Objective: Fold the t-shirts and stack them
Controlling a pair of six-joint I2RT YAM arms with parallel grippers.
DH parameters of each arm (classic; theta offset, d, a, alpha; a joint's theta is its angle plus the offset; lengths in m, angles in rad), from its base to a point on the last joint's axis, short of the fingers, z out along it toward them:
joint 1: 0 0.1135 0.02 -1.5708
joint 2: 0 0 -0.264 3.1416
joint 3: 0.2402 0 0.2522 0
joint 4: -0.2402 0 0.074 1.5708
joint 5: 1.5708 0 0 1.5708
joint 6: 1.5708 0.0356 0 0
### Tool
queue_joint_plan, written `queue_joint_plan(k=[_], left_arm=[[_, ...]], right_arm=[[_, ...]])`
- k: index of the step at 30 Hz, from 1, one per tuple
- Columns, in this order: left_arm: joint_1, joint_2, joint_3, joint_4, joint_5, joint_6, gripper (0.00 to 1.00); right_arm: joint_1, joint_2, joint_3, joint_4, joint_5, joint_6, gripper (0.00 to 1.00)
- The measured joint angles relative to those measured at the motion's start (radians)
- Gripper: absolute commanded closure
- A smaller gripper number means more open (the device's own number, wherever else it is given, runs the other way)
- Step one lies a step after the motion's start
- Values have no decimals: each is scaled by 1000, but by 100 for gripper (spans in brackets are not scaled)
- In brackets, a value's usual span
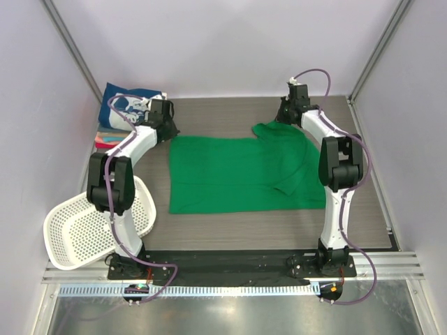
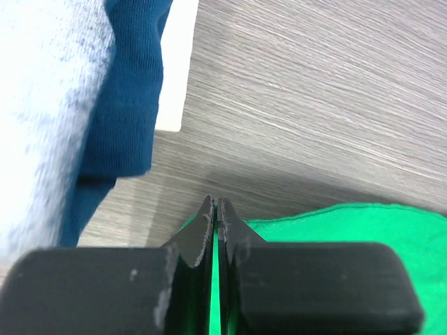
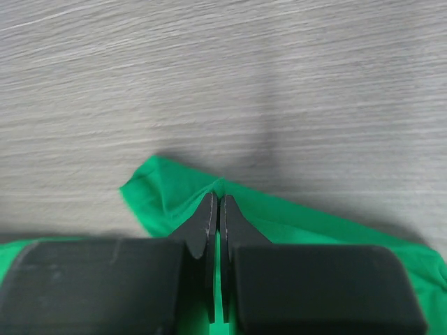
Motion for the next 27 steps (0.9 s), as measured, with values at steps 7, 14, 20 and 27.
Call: queue_joint_plan(k=[7, 14, 20, 27], left_arm=[[0, -75, -64, -21, 24, -5, 100], [0, -195, -172, -29, 30, -8, 100], [0, -291, -286, -27, 29, -23, 100], [0, -342, -376, -23, 29, -23, 100]], right_arm=[[2, -129, -140, 0, -9, 0, 99], [2, -330, -372, -8, 10, 2, 99], [2, -569, -601, -8, 96, 19, 99], [-11, -798, -820, 0, 191, 63, 99]])
